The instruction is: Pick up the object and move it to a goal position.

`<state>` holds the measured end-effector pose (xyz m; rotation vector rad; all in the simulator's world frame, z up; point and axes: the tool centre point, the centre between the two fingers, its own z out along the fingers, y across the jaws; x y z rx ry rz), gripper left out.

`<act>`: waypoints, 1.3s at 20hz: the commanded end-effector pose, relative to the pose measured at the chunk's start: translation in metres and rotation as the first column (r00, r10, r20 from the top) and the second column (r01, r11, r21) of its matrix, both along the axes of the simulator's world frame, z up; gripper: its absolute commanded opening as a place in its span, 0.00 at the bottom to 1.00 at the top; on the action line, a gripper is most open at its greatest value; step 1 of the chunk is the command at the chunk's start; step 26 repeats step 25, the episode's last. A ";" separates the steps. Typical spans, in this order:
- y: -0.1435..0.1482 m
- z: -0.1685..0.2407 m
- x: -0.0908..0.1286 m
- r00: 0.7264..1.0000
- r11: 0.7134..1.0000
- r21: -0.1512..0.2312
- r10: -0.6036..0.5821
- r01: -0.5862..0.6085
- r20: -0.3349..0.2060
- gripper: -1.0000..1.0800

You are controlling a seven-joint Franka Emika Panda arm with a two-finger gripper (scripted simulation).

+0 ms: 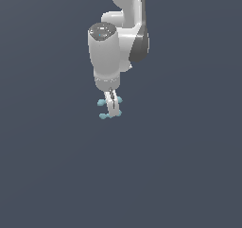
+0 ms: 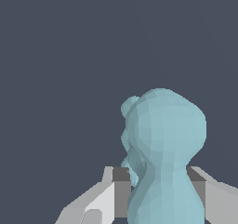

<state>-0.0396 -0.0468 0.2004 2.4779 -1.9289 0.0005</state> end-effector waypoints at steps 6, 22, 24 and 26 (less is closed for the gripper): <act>0.014 0.083 0.002 1.000 1.000 -0.001 -0.001 0.001 0.000 0.00; 0.032 0.179 0.009 1.000 1.000 0.001 0.002 -0.002 0.001 0.00; 0.033 0.181 0.009 1.000 1.000 0.001 0.002 -0.002 0.001 0.00; 0.033 0.181 0.009 1.000 1.000 0.001 0.002 -0.002 0.001 0.00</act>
